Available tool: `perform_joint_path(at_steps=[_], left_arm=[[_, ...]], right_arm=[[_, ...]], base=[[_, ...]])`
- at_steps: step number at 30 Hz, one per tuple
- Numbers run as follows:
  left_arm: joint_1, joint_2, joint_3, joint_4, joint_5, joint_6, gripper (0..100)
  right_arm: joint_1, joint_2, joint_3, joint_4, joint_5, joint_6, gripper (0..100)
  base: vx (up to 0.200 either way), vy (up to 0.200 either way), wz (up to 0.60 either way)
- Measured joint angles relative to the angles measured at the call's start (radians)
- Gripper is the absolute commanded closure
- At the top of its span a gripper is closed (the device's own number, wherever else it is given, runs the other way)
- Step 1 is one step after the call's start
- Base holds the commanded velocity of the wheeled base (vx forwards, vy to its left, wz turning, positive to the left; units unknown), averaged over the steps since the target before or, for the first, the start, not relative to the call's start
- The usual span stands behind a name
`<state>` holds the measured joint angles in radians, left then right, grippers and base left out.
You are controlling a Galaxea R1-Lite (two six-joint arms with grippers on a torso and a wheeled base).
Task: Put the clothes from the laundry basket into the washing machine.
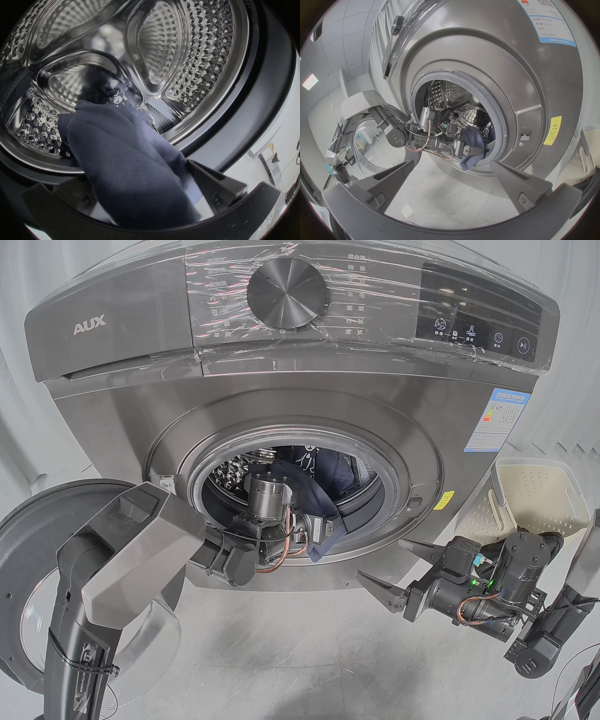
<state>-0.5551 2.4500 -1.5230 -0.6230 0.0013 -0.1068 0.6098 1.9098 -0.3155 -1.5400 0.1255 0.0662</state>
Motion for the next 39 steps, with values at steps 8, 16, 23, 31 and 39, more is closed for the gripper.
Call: perform_joint_path(at_steps=[8, 16, 23, 31, 39], left_arm=[[0.004, 0.027, -0.069, -0.003, -0.001, -0.011, 100], [0.012, 0.057, -0.217, -0.016, 0.039, -0.059, 100], [0.033, 0.134, -0.413, -0.037, 0.114, -0.082, 100], [0.055, 0.199, -0.473, -0.061, 0.133, -0.094, 0], [0.053, 0.212, -0.477, -0.048, 0.137, -0.106, 0]], right_arm=[[0.001, 0.000, -0.004, 0.000, 0.000, 0.000, 0], [0.000, 0.000, -0.005, 0.000, 0.000, 0.000, 0], [0.001, 0.001, -0.006, 0.000, 0.001, 0.000, 0], [0.004, 0.005, -0.005, 0.000, 0.001, 0.001, 0], [0.005, 0.008, -0.005, 0.000, 0.001, 0.001, 0]], base=[[0.000, 0.000, 0.00], [0.000, 0.000, 0.00], [0.000, 0.000, 0.00], [0.000, 0.000, 0.00], [0.000, 0.000, 0.00]])
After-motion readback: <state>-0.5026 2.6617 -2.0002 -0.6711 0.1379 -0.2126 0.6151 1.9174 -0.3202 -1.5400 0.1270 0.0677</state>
